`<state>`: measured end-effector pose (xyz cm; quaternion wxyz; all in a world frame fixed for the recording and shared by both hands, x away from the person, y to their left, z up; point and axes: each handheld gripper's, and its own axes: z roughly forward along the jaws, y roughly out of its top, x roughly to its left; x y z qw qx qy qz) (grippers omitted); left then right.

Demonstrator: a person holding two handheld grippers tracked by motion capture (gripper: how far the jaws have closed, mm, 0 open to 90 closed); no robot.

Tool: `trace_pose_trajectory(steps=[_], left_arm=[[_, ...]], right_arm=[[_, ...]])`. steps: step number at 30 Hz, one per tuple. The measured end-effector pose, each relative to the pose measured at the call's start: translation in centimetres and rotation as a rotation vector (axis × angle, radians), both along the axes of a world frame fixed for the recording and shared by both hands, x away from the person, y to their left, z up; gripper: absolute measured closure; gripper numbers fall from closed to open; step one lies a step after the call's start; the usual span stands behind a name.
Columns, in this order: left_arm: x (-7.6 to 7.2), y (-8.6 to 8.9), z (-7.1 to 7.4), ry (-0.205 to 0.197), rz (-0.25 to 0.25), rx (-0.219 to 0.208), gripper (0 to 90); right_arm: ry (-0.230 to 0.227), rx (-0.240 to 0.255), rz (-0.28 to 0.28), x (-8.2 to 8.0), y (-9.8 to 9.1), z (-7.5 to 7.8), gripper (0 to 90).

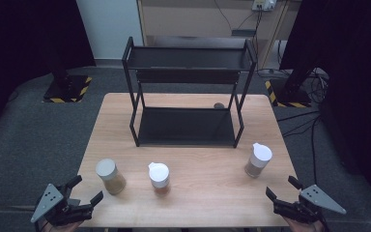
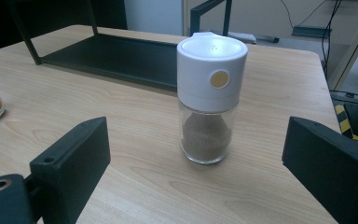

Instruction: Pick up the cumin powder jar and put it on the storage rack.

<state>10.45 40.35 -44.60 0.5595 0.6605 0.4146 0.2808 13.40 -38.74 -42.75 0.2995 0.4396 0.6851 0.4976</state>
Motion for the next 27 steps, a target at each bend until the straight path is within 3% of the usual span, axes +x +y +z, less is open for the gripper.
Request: trace_pose_trajectory(steps=[12, 27], left_arm=[[-0.2, 0.0, 2.8, 0.022, -0.018, 0.036, 0.2], [1.4, -0.7, 5.0, 0.053, -0.025, 0.084, 0.5]], right_arm=[[0.005, 0.011, -0.007, 0.0, -0.2, -0.1, 8.0], [0.010, 0.020, -0.005, 0.0, -0.3, -0.1, 8.2]])
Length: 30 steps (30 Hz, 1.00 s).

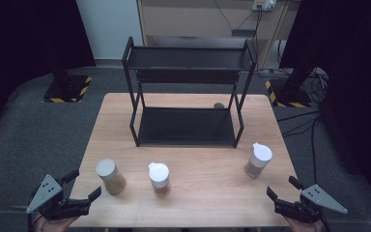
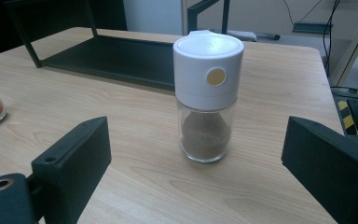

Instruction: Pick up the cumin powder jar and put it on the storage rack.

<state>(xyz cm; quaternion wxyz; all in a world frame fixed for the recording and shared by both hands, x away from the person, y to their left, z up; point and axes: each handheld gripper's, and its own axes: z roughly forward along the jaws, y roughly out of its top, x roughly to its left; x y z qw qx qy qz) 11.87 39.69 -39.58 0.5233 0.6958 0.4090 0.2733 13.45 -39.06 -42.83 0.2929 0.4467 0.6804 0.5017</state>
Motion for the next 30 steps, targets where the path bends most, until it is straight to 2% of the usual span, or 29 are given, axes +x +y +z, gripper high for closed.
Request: trace_pose_trajectory(steps=[12, 30], left_arm=[[1.3, -0.8, 0.6, 0.033, 0.005, 0.037, 0.7], [3.4, -1.5, 0.5, 0.080, -0.003, 0.042, 1.4]], right_arm=[[-0.003, 0.004, 0.000, 0.0, -0.1, 0.0, 8.5], [-0.004, 0.010, 0.000, 0.0, -0.2, -0.1, 8.7]])
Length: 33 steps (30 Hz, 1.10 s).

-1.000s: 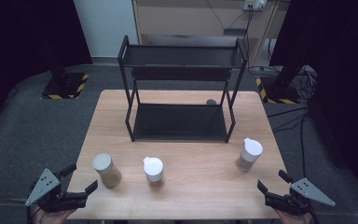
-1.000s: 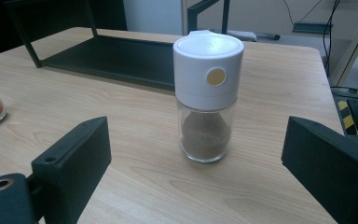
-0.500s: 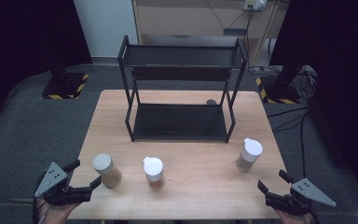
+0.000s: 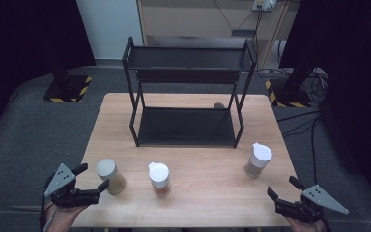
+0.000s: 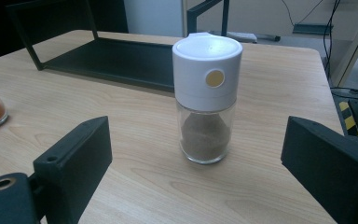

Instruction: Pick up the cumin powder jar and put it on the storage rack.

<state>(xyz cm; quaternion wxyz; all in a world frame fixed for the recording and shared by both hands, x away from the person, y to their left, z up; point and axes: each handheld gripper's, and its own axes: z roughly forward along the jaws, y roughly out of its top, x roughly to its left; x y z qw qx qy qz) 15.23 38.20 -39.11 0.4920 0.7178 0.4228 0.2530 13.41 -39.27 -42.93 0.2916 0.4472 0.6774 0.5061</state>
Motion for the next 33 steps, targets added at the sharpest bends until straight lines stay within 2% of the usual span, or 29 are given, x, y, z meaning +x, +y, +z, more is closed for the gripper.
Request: trace_pose_trajectory(steps=[13, 15, 18, 27, 31, 33], left_arm=[[1.8, -0.8, -0.6, 0.030, -0.008, 0.010, 4.5], [2.1, -0.7, -0.8, 0.031, -0.016, -0.008, 5.5], [2.6, -0.8, -1.0, 0.038, -0.022, -0.008, 7.9], [3.6, -1.2, -2.0, 0.035, -0.026, 0.002, 19.2], [3.3, -1.3, -2.6, 0.006, -0.013, 0.010, 32.4], [3.3, -1.4, -2.6, 0.000, -0.010, 0.013, 32.5]], right_arm=[[-0.002, 0.005, 0.001, 0.0, -0.1, 0.0, 8.9], [-0.002, 0.005, 0.001, 0.0, -0.1, 0.0, 8.9], [-0.001, 0.005, 0.001, 0.0, -0.1, 0.0, 8.9], [0.001, 0.008, 0.001, 0.0, -0.1, -0.1, 9.0], [0.001, 0.009, 0.002, 0.0, -0.2, -0.1, 9.0], [0.001, 0.009, 0.002, 0.0, -0.1, -0.1, 9.0]])
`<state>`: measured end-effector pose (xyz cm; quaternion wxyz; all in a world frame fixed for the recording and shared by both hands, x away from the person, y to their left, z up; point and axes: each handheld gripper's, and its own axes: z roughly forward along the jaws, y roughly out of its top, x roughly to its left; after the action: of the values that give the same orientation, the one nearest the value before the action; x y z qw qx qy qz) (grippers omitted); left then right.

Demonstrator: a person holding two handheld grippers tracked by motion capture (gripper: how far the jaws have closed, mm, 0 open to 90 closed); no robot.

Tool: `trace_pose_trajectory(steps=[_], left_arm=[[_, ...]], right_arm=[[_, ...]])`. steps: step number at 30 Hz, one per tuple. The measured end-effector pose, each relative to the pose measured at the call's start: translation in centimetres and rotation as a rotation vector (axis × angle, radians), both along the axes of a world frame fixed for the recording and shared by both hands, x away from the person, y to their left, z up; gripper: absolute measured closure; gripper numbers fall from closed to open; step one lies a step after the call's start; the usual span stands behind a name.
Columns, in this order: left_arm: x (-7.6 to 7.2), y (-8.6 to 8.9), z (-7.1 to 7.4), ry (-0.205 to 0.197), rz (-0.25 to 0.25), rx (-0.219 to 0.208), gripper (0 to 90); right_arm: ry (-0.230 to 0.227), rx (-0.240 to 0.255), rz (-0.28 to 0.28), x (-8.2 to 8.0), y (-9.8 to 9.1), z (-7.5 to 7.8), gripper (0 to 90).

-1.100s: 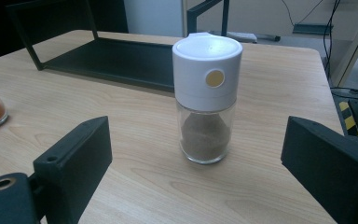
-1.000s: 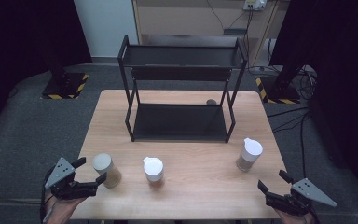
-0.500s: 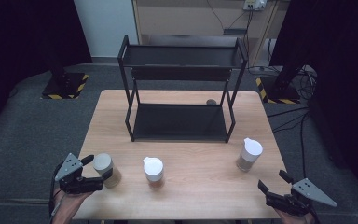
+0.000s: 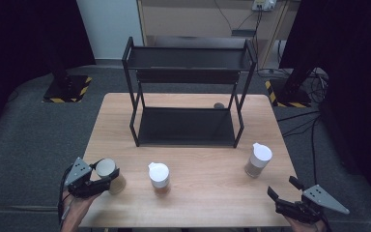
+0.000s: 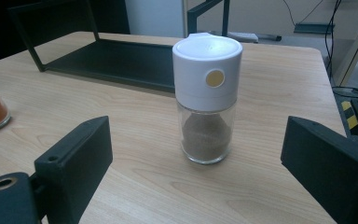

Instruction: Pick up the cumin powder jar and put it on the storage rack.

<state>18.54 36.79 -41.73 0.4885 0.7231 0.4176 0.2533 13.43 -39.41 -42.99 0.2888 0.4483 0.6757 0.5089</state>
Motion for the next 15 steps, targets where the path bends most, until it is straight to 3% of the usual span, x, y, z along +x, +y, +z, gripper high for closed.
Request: trace_pose_trajectory(steps=[11, 15], left_arm=[[0.21, -0.20, 0.17, -0.004, -0.003, 0.010, 32.8], [0.58, -0.02, 0.43, 0.002, -0.021, -0.011, 32.9]], right_arm=[[0.004, 0.000, 0.003, 0.08, 0.02, -0.01, 8.9], [0.006, 0.004, 0.003, 0.14, -0.01, -0.03, 8.5]])
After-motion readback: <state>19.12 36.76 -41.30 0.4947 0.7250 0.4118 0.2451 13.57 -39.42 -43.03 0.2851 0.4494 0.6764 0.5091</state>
